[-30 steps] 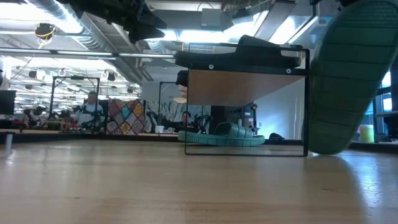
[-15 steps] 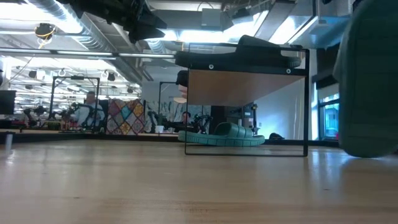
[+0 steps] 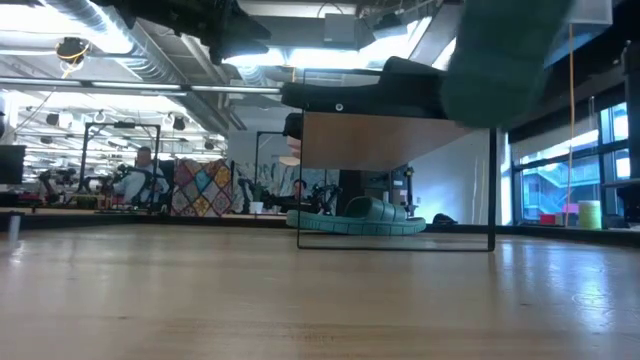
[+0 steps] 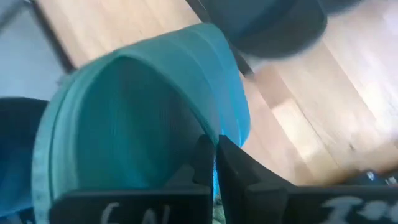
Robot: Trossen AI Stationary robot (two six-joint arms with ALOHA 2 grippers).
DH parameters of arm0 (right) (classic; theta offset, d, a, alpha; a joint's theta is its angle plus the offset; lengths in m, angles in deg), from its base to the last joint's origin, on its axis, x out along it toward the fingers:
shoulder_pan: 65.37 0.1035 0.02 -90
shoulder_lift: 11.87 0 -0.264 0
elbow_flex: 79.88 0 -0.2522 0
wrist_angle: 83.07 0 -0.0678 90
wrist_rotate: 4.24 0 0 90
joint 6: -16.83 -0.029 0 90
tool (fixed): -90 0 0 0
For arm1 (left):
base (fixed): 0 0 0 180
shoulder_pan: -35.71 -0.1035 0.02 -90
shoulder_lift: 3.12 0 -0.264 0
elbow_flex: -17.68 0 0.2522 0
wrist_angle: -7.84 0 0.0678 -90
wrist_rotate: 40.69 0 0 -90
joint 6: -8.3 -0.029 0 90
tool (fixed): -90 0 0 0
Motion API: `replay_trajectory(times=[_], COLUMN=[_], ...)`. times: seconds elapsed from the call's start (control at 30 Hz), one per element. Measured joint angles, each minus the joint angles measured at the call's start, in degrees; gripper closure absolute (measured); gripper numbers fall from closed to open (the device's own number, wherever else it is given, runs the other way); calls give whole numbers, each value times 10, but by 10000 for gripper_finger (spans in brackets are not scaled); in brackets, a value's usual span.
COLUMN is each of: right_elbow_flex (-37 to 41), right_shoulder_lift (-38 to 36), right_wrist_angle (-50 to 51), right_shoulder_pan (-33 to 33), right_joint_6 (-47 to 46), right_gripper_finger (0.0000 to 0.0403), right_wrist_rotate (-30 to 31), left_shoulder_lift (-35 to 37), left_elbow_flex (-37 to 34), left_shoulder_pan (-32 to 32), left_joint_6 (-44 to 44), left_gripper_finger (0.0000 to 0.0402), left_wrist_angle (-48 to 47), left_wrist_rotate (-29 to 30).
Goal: Pick and place slides into the shelf
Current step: Put the green slide under the shelf
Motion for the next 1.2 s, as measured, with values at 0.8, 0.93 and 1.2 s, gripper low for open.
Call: replay_trajectory(times=[0.8,0.93,1.2], right_elbow_flex=[-235,-235,-235], right_shoulder_lift=[40,64,92], right_wrist_angle=[-230,-229,-208], right_shoulder_pan=[-81,-113,-132], right_joint_6=[735,873,1036], right_gripper_finger=[396,396,396], right_wrist_rotate=[152,186,213], left_shoulder_lift=[0,0,0], left_elbow_flex=[0,0,0], left_shoulder_pan=[0,0,0], left_joint_6=[283,417,640], left_gripper_finger=[189,189,189], left_wrist_angle=[18,32,94], left_wrist_rotate=[-39,-112,-188])
